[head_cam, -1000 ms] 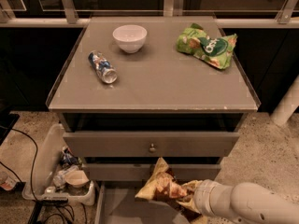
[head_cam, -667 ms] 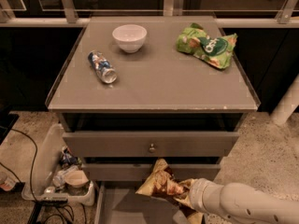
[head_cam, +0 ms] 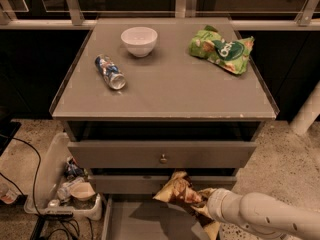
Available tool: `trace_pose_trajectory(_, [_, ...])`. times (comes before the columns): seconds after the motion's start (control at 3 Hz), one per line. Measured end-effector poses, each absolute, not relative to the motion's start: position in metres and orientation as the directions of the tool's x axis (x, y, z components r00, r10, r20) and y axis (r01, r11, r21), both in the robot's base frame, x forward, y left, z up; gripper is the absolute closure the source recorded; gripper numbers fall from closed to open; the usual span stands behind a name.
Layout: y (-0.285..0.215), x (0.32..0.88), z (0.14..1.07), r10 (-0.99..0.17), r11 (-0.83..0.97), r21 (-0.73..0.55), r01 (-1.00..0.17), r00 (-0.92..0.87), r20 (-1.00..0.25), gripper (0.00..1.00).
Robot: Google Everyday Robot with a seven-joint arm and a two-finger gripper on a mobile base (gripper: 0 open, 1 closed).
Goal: Place brown chip bag into bottom drawer
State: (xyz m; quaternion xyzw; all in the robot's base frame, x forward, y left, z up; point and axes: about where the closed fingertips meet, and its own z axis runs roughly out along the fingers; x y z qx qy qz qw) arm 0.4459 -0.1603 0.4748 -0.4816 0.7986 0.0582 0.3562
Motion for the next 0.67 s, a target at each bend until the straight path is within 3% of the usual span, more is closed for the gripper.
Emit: trace_pose_trajectory(0.67, [-0.153, 0.430, 0.393, -0.728, 0.511, -0.175, -0.842, -0.315, -0.609, 1.00])
